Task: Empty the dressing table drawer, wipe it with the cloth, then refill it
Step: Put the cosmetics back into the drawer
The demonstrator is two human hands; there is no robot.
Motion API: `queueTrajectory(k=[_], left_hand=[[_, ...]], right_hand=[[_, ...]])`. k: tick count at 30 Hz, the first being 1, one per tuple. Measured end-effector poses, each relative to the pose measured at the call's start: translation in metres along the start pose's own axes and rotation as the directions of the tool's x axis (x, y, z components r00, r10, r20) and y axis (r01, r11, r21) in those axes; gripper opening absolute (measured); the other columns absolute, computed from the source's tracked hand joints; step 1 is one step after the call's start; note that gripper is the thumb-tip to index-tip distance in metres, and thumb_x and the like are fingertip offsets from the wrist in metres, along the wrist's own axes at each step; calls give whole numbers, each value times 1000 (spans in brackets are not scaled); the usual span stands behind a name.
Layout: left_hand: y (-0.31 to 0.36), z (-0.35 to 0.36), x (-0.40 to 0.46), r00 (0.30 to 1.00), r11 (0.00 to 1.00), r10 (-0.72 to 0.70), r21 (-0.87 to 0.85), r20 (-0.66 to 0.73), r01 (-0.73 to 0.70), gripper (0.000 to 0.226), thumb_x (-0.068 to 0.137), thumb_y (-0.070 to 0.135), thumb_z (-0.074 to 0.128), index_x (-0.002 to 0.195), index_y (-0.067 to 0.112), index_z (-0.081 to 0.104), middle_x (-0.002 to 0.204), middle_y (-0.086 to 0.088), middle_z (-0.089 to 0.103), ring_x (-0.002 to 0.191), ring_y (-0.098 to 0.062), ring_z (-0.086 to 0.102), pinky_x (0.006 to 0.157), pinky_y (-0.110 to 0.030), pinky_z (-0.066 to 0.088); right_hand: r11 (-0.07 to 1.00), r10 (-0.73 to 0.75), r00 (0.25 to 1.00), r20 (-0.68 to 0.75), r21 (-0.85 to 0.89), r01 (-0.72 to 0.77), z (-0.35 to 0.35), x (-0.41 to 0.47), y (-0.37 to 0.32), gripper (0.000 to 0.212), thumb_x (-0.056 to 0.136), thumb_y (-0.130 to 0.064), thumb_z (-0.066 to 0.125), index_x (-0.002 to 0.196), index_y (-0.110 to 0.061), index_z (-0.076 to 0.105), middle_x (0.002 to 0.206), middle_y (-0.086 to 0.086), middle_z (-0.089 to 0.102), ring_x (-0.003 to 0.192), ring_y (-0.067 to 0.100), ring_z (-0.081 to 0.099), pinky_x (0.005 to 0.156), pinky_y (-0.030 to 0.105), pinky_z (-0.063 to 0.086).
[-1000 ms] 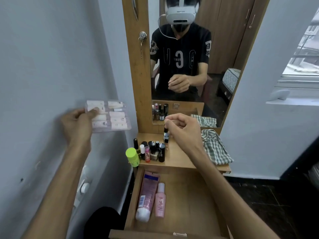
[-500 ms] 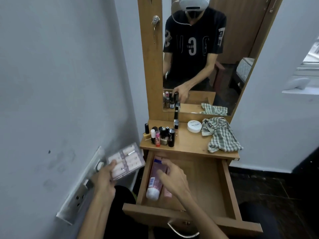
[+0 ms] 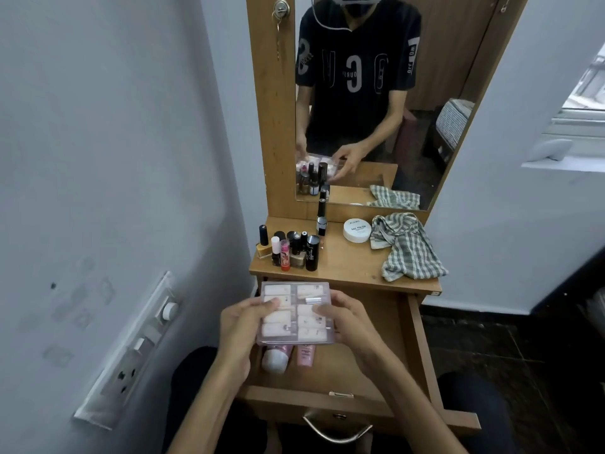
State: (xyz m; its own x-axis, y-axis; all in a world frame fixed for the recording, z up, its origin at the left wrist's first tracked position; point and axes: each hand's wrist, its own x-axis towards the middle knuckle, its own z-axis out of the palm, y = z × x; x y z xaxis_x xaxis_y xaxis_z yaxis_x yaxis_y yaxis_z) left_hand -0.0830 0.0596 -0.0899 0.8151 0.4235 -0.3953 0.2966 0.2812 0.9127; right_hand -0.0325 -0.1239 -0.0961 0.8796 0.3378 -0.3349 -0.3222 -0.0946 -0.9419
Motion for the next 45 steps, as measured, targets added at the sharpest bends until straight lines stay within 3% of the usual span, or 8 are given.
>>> queueTrajectory(k=[9,16,20,23,29,37,42,45], left_hand=[[-21,42,11,959,940,-67,340,275,-32,30,91,2,67,117,16,72,107,0,76,99,-12,72,86,-27,58],[-43,71,26,908,833,-33,513,418,-206,44,86,5,72,128,22,69,117,9,72,116,-6,64,93,-21,50],[-28,53,25,906,868,25,440,422,-229,33,90,-4,64,107,22,77,102,3,78,101,-9,71,88,-27,58],[-5,20,33,935,871,143,406,326,-275,32,93,-10,55,92,13,78,88,-5,78,79,-17,73,69,-24,58],[2,-53,86,964,908,261,350,-41,-231,35,94,-9,50,74,10,72,63,-2,71,60,-21,60,61,-31,50],[-22,-67,127,977,902,199,405,-80,-151,32,96,-5,52,77,12,72,72,-7,70,58,-18,59,58,-27,47],[-11,-45,108,875,877,428,338,-225,-342,29,91,1,61,74,23,70,68,6,68,63,-18,60,63,-32,47],[14,-23,81,744,778,620,319,-249,-541,24,90,-1,62,77,19,66,71,1,62,68,-12,56,64,-23,46]], right_hand=[[968,239,941,-239,-16,-250,-75,14,26,17,98,-3,63,113,-7,67,88,7,78,74,18,75,65,28,56],[934,324,889,-325,-38,-355,-88,33,42,17,95,5,58,106,-8,63,93,12,74,85,25,73,68,37,59],[860,185,889,-418,-370,-352,-81,52,47,41,88,-21,69,129,-14,64,112,7,74,102,26,73,90,41,60],[738,76,888,-454,-573,-356,-72,53,38,41,90,-27,68,129,-16,63,108,4,66,102,25,65,82,33,50],[630,-84,893,-442,-718,-297,-63,48,45,39,89,-32,73,125,-18,70,107,2,75,101,24,71,85,36,59],[602,-166,879,-448,-752,-269,-62,43,53,42,87,-47,74,121,-23,73,98,-5,78,97,23,74,80,36,59],[623,-462,815,-349,-782,19,-50,17,27,9,84,-28,79,78,-31,72,67,-16,69,67,4,68,61,31,57],[633,-621,744,-247,-718,289,-39,8,-1,14,85,-14,80,87,-26,74,68,-12,68,63,12,65,56,29,54]])
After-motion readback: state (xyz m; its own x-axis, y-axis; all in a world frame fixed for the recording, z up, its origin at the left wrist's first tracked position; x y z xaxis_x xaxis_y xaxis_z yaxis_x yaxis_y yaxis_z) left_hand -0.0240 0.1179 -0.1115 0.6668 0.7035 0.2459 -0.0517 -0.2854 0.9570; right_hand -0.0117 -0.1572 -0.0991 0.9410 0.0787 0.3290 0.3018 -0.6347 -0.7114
